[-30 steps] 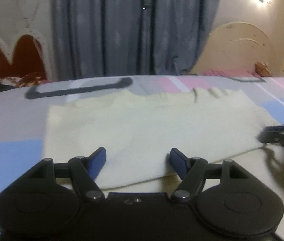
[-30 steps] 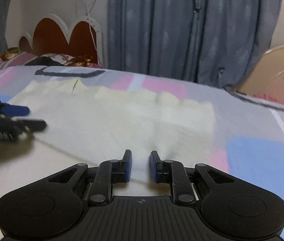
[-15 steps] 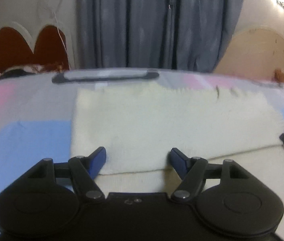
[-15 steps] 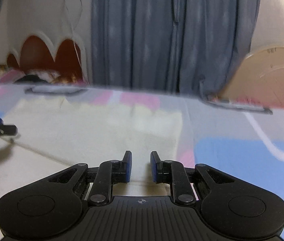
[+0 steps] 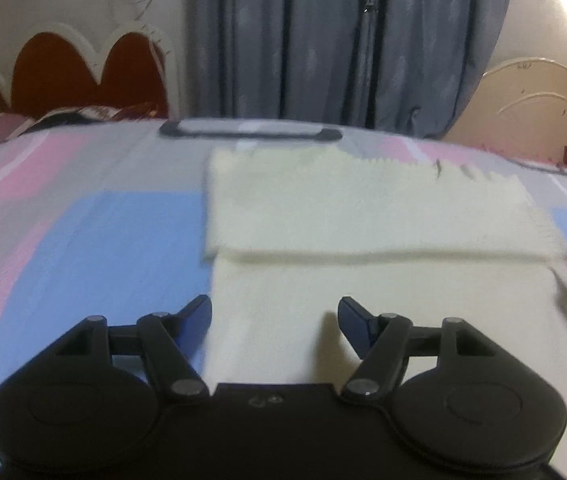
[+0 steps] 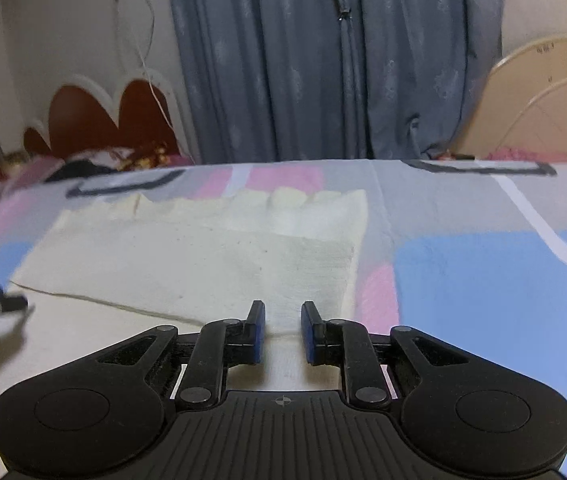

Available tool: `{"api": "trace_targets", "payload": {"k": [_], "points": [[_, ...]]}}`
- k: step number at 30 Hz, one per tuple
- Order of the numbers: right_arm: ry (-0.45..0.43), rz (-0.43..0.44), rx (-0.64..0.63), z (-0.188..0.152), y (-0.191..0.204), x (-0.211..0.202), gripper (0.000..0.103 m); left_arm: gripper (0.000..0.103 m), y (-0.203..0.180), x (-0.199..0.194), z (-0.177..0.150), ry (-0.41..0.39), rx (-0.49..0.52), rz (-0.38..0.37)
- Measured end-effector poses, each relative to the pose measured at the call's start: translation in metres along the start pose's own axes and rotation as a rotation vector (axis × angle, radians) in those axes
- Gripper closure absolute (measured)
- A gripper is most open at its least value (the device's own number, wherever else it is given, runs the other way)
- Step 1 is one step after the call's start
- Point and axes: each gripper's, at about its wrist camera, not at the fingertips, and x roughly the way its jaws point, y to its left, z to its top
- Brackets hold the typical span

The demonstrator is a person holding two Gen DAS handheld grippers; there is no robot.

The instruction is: Fold small clothes

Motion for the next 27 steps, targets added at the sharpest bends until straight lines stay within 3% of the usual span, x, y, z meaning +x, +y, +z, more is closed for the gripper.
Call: {"api": "trace_targets", "payload": {"k": [1,2,7,12,18,23,27], "points": [[0.006,0.019,0.011,-0.002,0.000,-0.008,0.043,0.035,0.002,-0.006,-0.008,0.010,0.002,0.002],[0.015,0.036,0.021,-0.006,-0.003,-0.020,0.041,0.035,0.004,-0.014,-0.017,0.019,0.005,0.006],[0.071,0.067,0.027,-0.037,-0.014,-0.071,0.041,0.034,0.013,-0.051,-0.057,0.051,-0.006,-0.007],[0.155,0.096,0.125,-0.083,-0.024,-0.116,0.041,0.035,0.024,-0.082,-0.082,0.071,-0.038,-0.050],[0.203,0.169,0.289,-0.124,-0.020,-0.174,0.041,0.036,0.043,-0.127,-0.122,0.103,-0.094,-0.167],[0.220,0.185,0.294,-0.150,0.001,-0.216,0.041,0.037,0.053,-0.158,-0.151,0.122,-0.161,-0.249],[0.219,0.224,0.341,-0.170,0.010,-0.238,0.043,0.038,0.066,-0.169,-0.166,0.149,-0.278,-0.369]]}}
